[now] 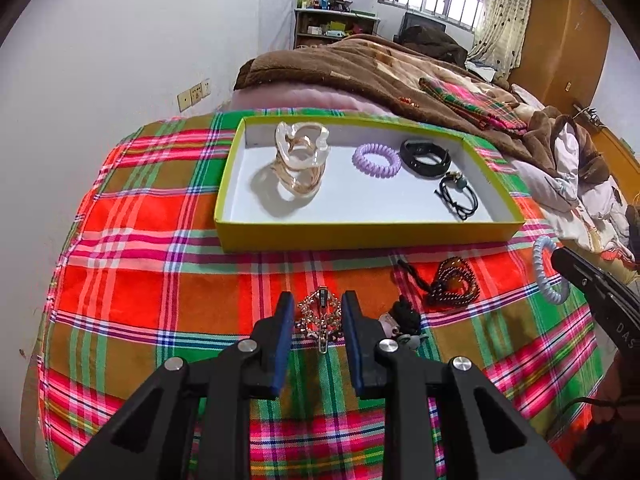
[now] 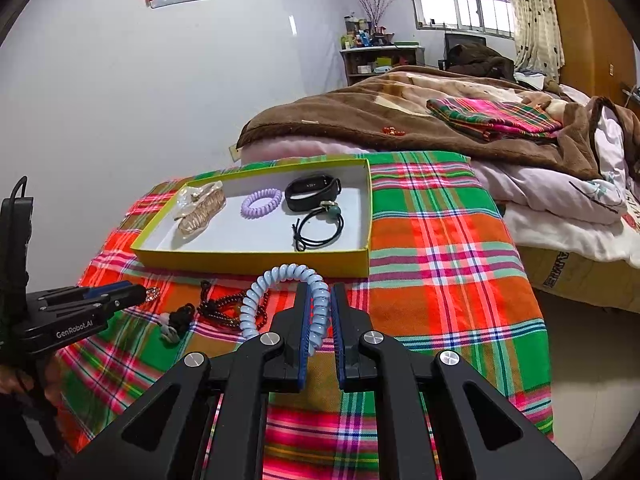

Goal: Organize jewelry
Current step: 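Carry the gold clip and white hair tie in both grippers into the box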

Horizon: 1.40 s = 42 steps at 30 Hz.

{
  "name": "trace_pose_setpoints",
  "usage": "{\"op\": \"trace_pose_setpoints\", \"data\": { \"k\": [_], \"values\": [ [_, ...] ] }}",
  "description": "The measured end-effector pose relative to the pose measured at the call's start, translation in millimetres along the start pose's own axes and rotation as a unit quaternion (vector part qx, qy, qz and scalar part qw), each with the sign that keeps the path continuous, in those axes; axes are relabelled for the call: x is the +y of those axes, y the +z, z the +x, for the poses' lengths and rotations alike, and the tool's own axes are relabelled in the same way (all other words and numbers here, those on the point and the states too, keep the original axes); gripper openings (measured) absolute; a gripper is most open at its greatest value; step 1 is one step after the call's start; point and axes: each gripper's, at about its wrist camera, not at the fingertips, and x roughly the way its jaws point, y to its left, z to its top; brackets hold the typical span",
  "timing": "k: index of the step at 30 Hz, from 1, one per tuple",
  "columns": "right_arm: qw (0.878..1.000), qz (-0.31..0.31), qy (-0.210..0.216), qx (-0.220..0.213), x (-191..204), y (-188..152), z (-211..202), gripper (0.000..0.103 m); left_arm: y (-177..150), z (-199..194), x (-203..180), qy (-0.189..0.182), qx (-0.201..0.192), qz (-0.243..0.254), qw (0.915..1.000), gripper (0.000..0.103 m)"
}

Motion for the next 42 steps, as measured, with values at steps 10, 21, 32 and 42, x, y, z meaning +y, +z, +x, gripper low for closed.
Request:
{"op": "trace_pose_setpoints", "data": {
  "k": [10, 21, 32, 42],
  "values": [
    [1.0, -0.006, 0.0, -0.009, 7, 14, -6, 0.01, 15, -18, -1, -0.01, -0.023, 0.003, 0.9997, 0.025],
    [1.0, -0.016, 0.014, -0.01, 22, 39, 5, 0.01, 38, -23, 5, -0.02, -0.039, 0.0, 0.999, 0.025],
    [0.999, -0.028, 0.023, 0.015, 39, 59, 47, 0.01, 55, -10, 11, -0.03, -0.038, -0.003, 0.9988, 0.025],
    [0.999, -0.029, 0.026, 0.03, 45, 62, 72, 0.01, 55, -10, 25, -0.024, -0.046, -0.002, 0.9986, 0.025]
  ]
}}
